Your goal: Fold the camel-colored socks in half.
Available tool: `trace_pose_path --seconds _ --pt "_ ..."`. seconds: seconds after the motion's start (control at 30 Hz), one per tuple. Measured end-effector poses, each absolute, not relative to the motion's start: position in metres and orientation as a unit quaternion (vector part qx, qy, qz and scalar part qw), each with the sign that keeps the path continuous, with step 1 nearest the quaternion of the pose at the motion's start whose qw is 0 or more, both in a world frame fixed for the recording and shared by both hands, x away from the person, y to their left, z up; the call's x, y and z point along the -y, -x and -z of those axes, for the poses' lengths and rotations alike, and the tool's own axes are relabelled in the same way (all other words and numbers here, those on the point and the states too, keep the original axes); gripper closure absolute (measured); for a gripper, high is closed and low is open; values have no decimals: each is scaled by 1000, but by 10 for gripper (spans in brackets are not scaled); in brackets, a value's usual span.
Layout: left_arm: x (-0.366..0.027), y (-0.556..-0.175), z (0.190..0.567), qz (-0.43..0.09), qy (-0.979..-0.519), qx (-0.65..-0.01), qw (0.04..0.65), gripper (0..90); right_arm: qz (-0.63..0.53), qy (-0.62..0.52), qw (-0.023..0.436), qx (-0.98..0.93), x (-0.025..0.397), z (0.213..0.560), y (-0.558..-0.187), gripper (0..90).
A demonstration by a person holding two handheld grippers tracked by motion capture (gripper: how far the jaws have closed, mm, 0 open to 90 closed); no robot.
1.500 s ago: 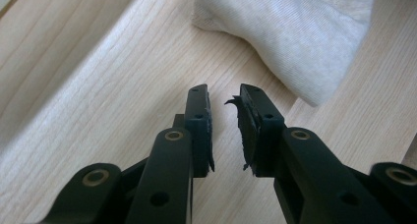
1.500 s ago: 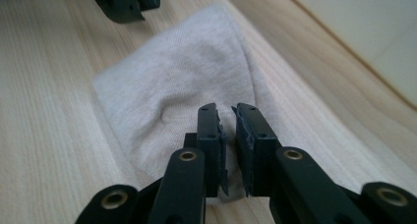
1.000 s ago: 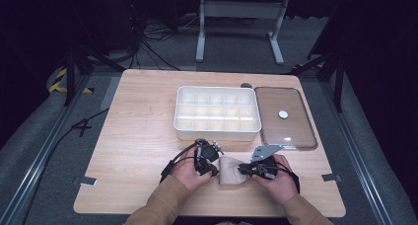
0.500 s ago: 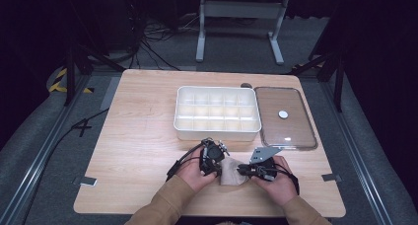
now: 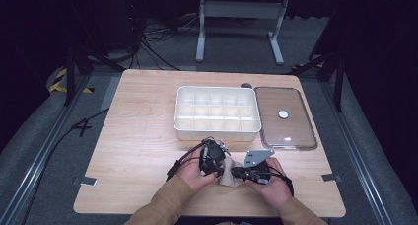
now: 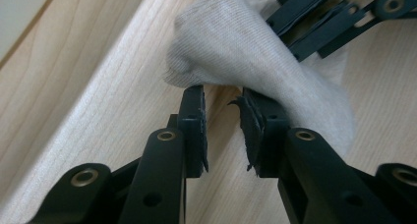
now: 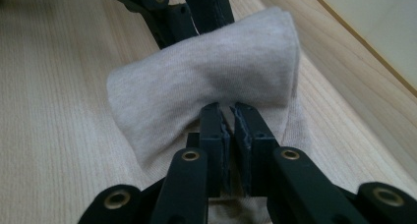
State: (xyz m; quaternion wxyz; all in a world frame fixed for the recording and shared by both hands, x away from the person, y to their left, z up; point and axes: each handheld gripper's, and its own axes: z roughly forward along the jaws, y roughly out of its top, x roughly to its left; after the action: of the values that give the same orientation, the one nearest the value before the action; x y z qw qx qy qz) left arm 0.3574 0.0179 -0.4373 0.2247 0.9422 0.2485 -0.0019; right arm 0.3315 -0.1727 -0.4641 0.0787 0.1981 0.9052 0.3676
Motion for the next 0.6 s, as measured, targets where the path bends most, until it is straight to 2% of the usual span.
trace_pose_path --seconds 0.27,0.6 --pt "-18 -353 426 -10 -944 -219 248 690 -378 -215 67 -898 175 466 -334 814" --pt "-12 -349 427 -20 -950 -198 241 668 -385 -222 60 -894 173 468 -334 803"
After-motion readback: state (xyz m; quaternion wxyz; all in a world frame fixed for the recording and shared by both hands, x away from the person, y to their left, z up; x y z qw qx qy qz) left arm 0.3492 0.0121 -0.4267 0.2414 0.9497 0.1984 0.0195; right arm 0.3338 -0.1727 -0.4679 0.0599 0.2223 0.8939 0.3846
